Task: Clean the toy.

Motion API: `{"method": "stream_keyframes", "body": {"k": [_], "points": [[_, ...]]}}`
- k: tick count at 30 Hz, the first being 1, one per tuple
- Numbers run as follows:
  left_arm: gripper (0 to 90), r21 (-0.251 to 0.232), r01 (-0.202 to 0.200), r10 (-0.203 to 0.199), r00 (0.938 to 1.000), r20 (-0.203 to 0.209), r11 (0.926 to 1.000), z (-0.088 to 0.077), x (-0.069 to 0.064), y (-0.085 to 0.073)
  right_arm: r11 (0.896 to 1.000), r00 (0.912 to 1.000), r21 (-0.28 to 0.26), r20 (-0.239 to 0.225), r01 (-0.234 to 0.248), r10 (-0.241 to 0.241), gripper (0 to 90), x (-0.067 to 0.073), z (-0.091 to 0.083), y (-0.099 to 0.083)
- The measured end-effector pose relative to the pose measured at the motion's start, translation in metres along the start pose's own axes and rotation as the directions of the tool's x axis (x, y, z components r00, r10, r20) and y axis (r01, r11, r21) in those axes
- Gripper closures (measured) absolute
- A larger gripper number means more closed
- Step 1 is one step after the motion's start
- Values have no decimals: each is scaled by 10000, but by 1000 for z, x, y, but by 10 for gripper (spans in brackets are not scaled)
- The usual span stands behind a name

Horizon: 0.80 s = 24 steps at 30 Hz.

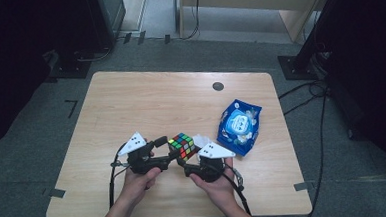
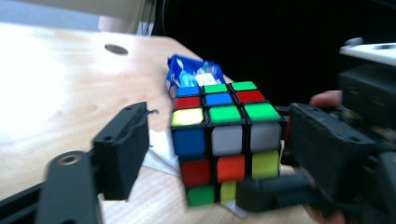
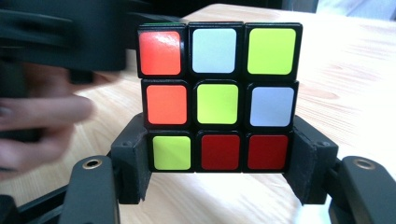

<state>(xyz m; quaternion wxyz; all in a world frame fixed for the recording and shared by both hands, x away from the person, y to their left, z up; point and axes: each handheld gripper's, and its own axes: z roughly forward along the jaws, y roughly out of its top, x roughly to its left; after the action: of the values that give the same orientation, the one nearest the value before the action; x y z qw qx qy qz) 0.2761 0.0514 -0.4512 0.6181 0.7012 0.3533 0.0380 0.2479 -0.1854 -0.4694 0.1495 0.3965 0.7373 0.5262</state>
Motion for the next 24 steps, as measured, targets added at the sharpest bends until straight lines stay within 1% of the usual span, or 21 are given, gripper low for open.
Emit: {"method": "stream_keyframes", "body": {"k": [2, 3, 4, 5, 6, 7, 8, 9, 10, 11, 12, 13, 14, 15, 16, 17, 19, 21, 22, 23, 24], "points": [[200, -157, -304, 302, 9995, -77, 9994, -8, 6, 3, 9994, 9996, 183, 17, -292, 292, 347, -11, -4, 4], [194, -151, -667, 662, 9973, -317, 9977, -11, 8, 4, 9987, 9990, 273, 103, -441, 439, 347, -18, -6, 6], [191, -5, -1089, 1087, 9922, -617, 9940, -13, 9, 3, 9972, 9978, 377, 141, -646, 641, 347, -25, -9, 8], [189, 203, -1514, 1526, 9848, -836, 9883, -14, 11, 2, 9958, 9964, 380, 188, -838, 831, 347, -30, -12, 11], [184, 376, -1809, 1837, 9782, -969, 9828, -14, 12, 0, 9940, 9946, 383, 190, -1028, 1021, 347, -35, -15, 14], [180, 584, -2212, 2267, 9670, -1166, 9735, -13, 12, -2, 9929, 9940, 467, 29, -1093, 1093, 347, -39, -18, 17], [179, 891, -2769, 2874, 9472, -1422, 9567, -12, 11, -6, 9923, 9938, 575, -87, -1100, 1107, 347, -40, -20, 21], [179, 1039, -3142, 3273, 9325, -1529, 9436, -10, 10, -8, 9921, 9937, 645, -268, -1072, 1091, 347, -41, -23, 25], [179, 1159, -3421, 3574, 9205, -1579, 9325, -8, 8, -11, 9905, 9922, 799, -476, -1115, 1155, 347, -41, -25, 29], [179, 1408, -3848, 4048, 8995, -1642, 9122, -5, 5, -14, 9895, 9909, 874, -594, -1150, 1204, 347, -41, -26, 31], [179, 1516, -4059, 4281, 8883, -1665, 9012, -3, 3, -16, 9862, 9875, 1046, -787, -1280, 1365, 347, -40, -27, 34], [179, 1674, -4411, 4661, 8696, -1632, 8817, 1, -2, -19, 9851, 9859, 1105, -885, -1317, 1418, 347, -39, -28, 36], [190, 1760, -4627, 4891, 8572, -1609, 8688, 3, -4, -21, 9821, 9822, 1229, -1050, -1425, 1556, 347, -38, -28, 37], [196, 1832, -4947, 5220, 8384, -1569, 8496, 6, -9, -24, 9791, 9796, 1361, -1125, -1509, 1667, 347, -36, -27, 38], [196, 1868, -5117, 5395, 8276, -1549, 8386, 7, -11, -25, 9739, 9761, 1585, -1189, -1621, 1819, 346, -34, -26, 38], [197, 1943, -5375, 5666, 8097, -1527, 8206, 9, -15, -27, 9718, 9742, 1695, -1271, -1641, 1867, 346, -34, -25, 38], [198, 2011, -5670, 5974, 7871, -1538, 7988, 11, -19, -29, 9643, 9694, 1995, -1373, -1739, 2033, 347, -31, -22, 37], [206, 2110, -6009, 6336, 7571, -1588, 7709, 12, -22, -31, 9580, 9669, 2264, -1426, -1761, 2115, 346, -29, -19, 36], [216, 2228, -6208, 6567, 7355, -1663, 7517, 12, -24, -32, 9556, 9653, 2345, -1462, -1787, 2164, 347, -28, -18, 36], [225, 2355, -6462, 6858, 7057, -1778, 7260, 13, -27, -34, 9520, 9623, 2465, -1550, -1813, 2234, 346, -27, -16, 35], [229, 2409, -6591, 6999, 6920, -1770, 7125, 14, -29, -34, 9496, 9592, 2544, -1654, -1830, 2291, 346, -26, -15, 35]]}}
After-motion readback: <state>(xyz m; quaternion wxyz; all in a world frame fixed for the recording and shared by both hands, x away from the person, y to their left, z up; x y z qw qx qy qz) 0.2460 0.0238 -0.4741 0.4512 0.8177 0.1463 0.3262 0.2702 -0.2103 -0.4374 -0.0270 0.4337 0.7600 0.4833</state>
